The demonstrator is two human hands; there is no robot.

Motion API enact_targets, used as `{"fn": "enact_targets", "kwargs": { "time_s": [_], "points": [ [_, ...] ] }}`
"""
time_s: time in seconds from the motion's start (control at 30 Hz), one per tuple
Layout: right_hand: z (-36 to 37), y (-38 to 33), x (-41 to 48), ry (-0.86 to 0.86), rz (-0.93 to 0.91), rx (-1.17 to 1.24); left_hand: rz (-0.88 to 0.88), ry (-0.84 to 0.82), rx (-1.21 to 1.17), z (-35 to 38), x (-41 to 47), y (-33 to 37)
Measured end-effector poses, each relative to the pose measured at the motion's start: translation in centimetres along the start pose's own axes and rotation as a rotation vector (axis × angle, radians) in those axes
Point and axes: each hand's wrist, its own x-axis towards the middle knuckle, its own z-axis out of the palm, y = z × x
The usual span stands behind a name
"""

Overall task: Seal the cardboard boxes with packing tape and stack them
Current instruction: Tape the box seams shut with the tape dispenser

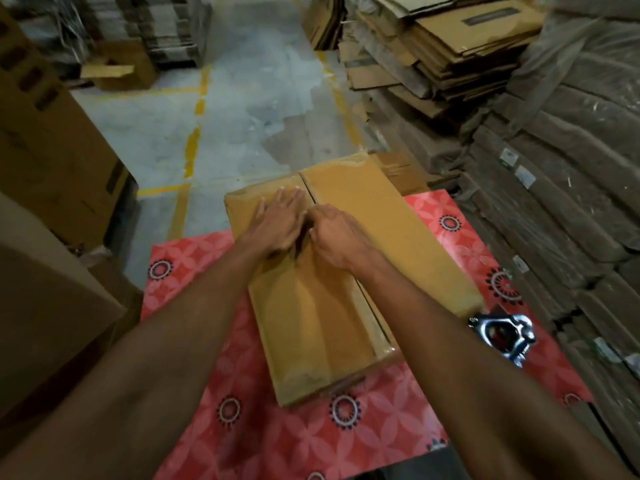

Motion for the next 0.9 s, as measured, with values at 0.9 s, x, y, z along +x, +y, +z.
{"fn": "enact_targets", "kwargs": {
  "time_s": [0.9],
  "points": [
    [2.2, -1.7, -15.6, -0.069, 0.32, -0.127, 0.003, 0.091, 0.086, 0.5, 5.4, -2.5]
  ]
}}
